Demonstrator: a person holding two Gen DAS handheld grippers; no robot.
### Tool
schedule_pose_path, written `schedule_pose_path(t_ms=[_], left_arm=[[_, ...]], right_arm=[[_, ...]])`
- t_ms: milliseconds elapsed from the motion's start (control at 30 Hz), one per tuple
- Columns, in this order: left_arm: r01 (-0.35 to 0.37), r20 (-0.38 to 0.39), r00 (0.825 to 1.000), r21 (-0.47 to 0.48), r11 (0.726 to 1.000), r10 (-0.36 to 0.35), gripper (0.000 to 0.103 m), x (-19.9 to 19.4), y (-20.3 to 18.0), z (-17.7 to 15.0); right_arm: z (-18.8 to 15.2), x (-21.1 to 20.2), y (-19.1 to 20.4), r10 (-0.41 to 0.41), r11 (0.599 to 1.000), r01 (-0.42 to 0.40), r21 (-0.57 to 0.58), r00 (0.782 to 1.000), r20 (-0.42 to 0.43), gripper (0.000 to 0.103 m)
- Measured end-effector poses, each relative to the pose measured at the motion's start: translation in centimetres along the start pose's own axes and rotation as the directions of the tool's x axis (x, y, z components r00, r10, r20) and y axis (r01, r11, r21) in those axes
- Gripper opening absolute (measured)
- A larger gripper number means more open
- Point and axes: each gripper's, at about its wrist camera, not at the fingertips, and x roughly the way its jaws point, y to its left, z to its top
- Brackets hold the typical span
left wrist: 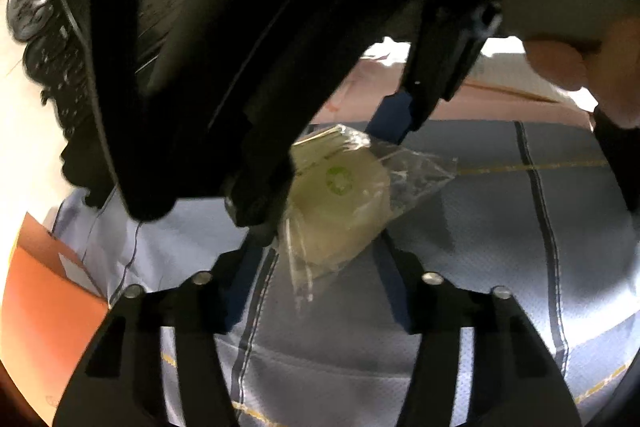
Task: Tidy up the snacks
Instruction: 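Grasp the green-print steamed cake bag with the right tool, then carry the steamed cake bag to the box and drop it with the right tool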
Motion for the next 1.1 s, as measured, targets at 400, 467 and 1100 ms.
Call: schedule_pose_path(t_ms=[400,467,1100], left_arm=[[-0.111,-0.009,0.994,-0.098,0.989,0.111,0.042,-2.7,1.5,1.8],[-0.145,-0.011,0.989,-0.112,0.983,0.144,0.042,-3.9,2.2,1.9],[-0.442,-0.109,0.895,-0.356,0.824,0.433,0.041,-14.5,12.5,-3.9]], right_arm=[[0.3,-2.9,4.0,0.04,0.993,-0.037,-0.109,0.999,0.03,0.06],[0.2,-3.6,5.6,0.056,0.987,-0.05,-0.152,0.998,0.033,0.06],[-2.3,-4.3,24.1,0.139,0.831,-0.15,-0.536,0.988,-0.062,0.06]])
